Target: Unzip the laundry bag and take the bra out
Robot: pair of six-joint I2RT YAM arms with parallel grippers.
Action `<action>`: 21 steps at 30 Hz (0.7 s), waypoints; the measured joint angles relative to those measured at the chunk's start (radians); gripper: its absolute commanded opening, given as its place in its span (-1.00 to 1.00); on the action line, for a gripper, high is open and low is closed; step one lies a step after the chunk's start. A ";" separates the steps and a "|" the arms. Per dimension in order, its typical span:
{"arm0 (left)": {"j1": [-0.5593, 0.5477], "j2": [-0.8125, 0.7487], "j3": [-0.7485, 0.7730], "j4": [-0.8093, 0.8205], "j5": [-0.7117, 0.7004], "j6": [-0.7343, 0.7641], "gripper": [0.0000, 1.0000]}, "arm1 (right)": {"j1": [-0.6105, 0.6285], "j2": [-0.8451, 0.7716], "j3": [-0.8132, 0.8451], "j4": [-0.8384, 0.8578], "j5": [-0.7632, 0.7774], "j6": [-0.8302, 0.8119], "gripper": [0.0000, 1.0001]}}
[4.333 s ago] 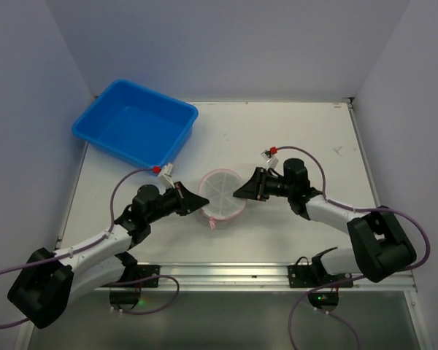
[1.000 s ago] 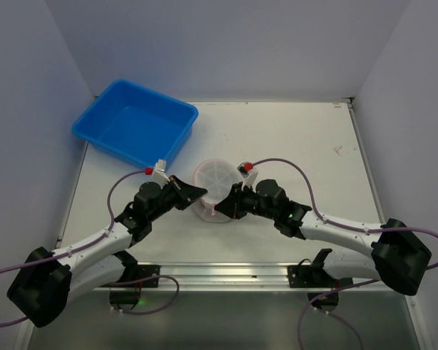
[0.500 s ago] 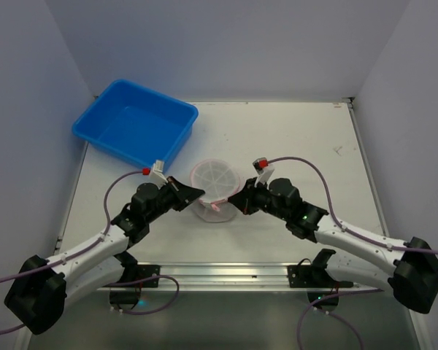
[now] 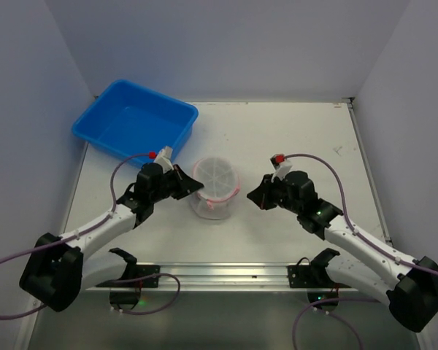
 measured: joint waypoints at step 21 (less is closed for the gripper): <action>-0.037 0.064 0.271 -0.230 -0.119 0.138 0.96 | 0.042 0.045 0.046 0.015 0.155 0.045 0.41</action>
